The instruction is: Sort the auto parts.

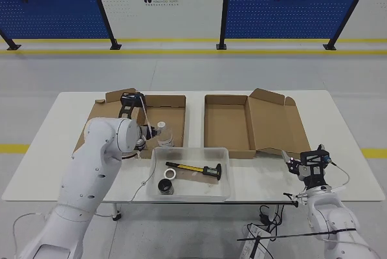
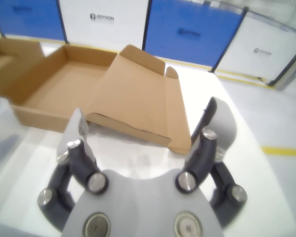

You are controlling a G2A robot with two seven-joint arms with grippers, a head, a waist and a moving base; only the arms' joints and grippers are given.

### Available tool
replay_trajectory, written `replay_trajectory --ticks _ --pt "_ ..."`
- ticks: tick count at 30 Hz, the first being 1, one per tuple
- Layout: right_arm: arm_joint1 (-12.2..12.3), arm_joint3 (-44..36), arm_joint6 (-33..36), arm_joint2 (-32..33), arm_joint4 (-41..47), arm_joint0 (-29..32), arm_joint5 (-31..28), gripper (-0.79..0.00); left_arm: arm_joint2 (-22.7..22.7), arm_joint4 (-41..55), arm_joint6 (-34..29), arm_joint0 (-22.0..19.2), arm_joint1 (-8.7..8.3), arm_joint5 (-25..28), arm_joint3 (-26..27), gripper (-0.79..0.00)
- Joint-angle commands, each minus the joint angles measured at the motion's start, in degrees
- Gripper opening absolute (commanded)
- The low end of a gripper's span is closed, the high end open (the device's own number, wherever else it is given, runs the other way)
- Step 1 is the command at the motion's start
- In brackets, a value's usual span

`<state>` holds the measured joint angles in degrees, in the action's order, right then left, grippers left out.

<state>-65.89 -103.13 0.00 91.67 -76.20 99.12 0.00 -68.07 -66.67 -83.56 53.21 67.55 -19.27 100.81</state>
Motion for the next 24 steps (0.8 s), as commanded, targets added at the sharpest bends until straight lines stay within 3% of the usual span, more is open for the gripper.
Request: replay_trajectory --ticks 1,6,12,17,24 --pt "0.0 0.0 0.0 0.0 0.0 0.0 0.0 0.0 -0.44 -0.21 -1.72 1.19 -0.19 0.97 3.55 0.0" --pt "0.0 0.0 0.0 0.0 0.0 0.0 0.0 0.0 -1.46 3.99 -4.44 4.75 -0.32 3.06 11.03 0.0" --pt "0.0 0.0 0.0 0.0 0.0 0.0 0.0 0.0 0.42 11.02 -4.44 8.69 -1.25 4.21 16.74 0.0" --pt "0.0 0.0 0.0 0.0 0.0 0.0 0.0 0.0 2.01 16.66 -4.44 9.65 -2.56 4.18 18.33 0.0" --pt "0.0 0.0 0.0 0.0 0.0 0.0 0.0 0.0 4.75 21.67 -4.44 8.04 -4.93 9.15 18.14 0.0"
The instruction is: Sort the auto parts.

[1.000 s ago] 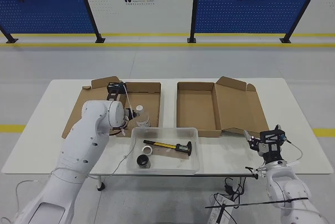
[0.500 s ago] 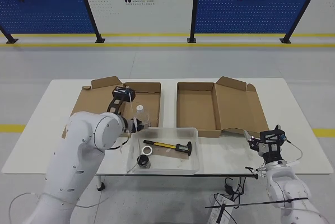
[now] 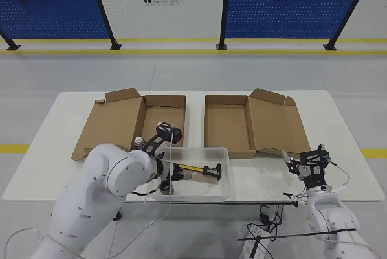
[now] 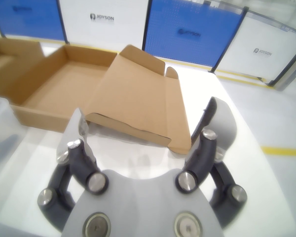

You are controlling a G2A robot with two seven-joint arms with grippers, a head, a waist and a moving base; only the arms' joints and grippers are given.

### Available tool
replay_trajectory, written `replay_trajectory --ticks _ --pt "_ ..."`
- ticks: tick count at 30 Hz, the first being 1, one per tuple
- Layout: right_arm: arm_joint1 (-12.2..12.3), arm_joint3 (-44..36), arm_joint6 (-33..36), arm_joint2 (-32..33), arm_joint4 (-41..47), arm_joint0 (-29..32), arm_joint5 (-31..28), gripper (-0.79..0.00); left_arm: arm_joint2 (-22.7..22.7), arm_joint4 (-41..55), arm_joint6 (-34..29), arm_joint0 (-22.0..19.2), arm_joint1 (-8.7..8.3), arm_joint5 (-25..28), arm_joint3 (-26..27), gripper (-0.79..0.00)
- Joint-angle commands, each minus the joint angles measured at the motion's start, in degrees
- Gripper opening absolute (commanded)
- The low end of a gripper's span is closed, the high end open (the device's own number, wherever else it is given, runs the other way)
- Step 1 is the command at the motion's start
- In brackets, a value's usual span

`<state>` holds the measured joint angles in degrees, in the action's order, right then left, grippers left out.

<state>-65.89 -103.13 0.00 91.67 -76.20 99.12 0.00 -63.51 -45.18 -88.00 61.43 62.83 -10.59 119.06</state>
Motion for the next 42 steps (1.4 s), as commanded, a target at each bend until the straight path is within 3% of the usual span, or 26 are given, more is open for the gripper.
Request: replay_trajectory --ticks 1,15,21,31,42 --pt "0.0 0.0 0.0 0.0 0.0 0.0 0.0 0.0 0.19 0.18 0.0 -0.18 -0.21 0.47 -0.11 0.0" --pt "0.0 0.0 0.0 0.0 0.0 0.0 0.0 0.0 0.24 -0.03 0.41 -0.1 -0.22 0.8 -0.12 0.0" --pt "0.0 0.0 0.0 0.0 0.0 0.0 0.0 0.0 2.11 -4.43 2.81 0.55 -0.75 10.44 -0.01 0.0" --pt "0.0 0.0 0.0 0.0 0.0 0.0 0.0 0.0 6.81 -6.22 0.0 -2.71 -1.08 26.14 -5.95 0.0" --pt "0.0 0.0 0.0 0.0 0.0 0.0 0.0 0.0 12.42 -6.45 0.69 -7.46 -1.74 27.56 -9.39 0.0"
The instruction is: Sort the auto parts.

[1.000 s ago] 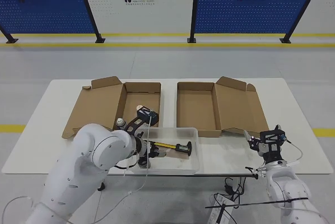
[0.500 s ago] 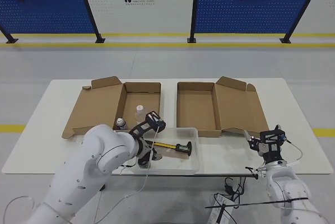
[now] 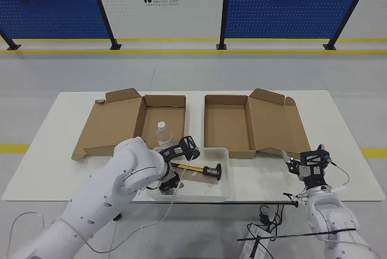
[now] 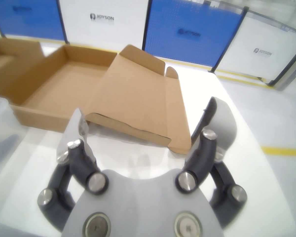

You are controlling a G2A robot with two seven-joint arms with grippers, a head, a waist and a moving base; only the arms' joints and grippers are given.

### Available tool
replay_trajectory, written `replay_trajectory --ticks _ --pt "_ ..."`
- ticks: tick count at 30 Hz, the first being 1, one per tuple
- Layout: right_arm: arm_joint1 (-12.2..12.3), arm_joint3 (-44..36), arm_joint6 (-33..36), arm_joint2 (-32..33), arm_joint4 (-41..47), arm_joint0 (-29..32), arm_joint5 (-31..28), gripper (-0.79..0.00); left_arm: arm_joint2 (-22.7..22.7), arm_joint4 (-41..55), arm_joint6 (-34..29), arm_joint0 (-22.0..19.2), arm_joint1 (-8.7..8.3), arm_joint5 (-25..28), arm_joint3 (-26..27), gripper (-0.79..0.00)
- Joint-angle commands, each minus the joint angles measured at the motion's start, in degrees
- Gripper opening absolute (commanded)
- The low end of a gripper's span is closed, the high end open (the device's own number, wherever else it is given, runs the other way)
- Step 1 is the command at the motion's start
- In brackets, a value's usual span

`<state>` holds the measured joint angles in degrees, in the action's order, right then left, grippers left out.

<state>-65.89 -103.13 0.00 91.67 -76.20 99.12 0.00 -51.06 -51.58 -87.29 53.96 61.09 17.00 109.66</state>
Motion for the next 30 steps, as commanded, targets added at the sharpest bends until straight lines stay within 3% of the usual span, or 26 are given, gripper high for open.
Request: replay_trajectory --ticks 1,13,20,30 --pt "0.0 0.0 0.0 0.0 0.0 0.0 0.0 0.0 -0.03 -0.05 -0.03 0.01 0.0 -0.03 0.01 0.0" --pt "0.0 0.0 0.0 0.0 0.0 0.0 0.0 0.0 -0.03 -0.05 -0.03 0.01 0.0 -0.03 0.01 0.0" --pt "0.0 0.0 0.0 0.0 0.0 0.0 0.0 0.0 -0.97 -2.26 3.08 0.0 -0.29 1.09 -1.78 0.0" --pt "0.0 0.0 0.0 0.0 0.0 0.0 0.0 0.0 2.74 -5.05 2.79 -2.3 0.06 2.79 -6.49 0.0"
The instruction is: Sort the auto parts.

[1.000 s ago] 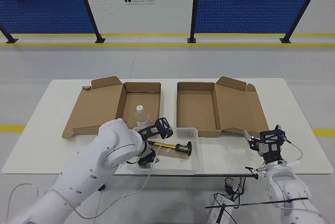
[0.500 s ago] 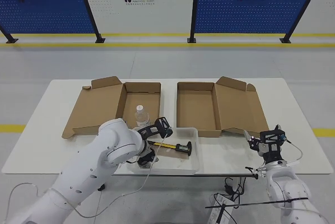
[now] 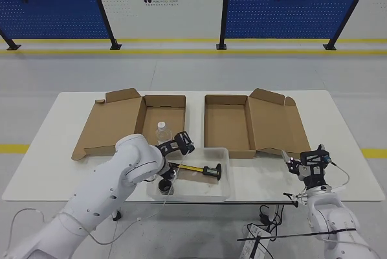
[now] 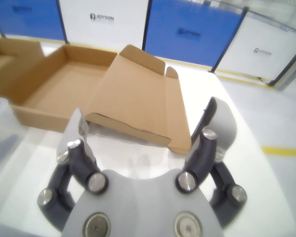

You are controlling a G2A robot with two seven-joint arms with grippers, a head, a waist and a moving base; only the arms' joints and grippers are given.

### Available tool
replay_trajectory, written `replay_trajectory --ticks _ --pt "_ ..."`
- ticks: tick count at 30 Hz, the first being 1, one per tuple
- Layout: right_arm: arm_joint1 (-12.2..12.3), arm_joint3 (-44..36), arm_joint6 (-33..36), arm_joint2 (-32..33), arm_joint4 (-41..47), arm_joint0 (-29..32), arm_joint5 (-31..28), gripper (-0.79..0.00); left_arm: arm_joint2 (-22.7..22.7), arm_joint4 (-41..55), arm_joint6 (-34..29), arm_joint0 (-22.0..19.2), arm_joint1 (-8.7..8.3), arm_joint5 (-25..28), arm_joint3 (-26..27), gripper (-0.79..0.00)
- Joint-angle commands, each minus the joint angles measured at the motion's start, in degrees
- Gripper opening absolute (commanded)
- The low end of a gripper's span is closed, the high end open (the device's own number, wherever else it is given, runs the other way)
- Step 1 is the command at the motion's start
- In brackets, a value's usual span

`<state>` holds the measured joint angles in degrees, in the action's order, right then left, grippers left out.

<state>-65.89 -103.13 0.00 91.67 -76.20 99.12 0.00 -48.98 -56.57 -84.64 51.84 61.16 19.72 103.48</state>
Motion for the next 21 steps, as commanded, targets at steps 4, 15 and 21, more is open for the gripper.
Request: replay_trajectory --ticks 4,15,21 --pt "0.0 0.0 0.0 0.0 0.0 0.0 0.0 0.0 3.0 0.04 0.25 -1.01 -0.49 0.18 -1.42 0.0" --pt "0.0 0.0 0.0 0.0 0.0 0.0 0.0 0.0 9.21 1.85 -0.98 -4.59 -2.91 -1.06 -2.82 -0.052" --pt "0.0 0.0 0.0 0.0 0.0 0.0 0.0 0.0 10.39 3.03 -1.33 -6.16 -3.67 -1.42 -3.25 -0.086"
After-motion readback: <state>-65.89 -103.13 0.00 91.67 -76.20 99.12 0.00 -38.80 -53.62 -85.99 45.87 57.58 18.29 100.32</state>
